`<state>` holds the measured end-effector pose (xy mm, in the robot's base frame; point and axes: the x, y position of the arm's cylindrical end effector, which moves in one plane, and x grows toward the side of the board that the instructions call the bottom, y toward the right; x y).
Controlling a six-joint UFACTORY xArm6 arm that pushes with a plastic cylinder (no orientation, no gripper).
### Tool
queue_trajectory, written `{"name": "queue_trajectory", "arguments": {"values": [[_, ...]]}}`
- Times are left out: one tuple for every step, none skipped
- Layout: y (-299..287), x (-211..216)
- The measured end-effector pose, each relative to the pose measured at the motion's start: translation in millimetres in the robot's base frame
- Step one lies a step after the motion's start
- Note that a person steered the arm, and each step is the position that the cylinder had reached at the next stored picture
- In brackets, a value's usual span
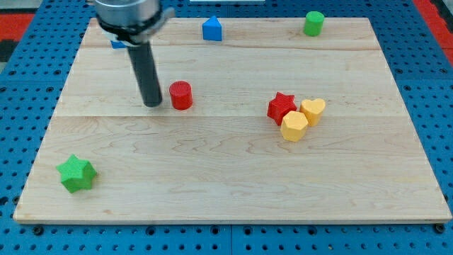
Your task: Push red circle towards the red star
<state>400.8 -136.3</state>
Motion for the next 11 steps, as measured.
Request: {"name": "queue_trajectory", "arguments": {"values": [[15,-22],[67,-7],[87,10],[67,10],[67,11],[88,12],[113,13],[111,13],[95,14],[86,16],[77,35]]}}
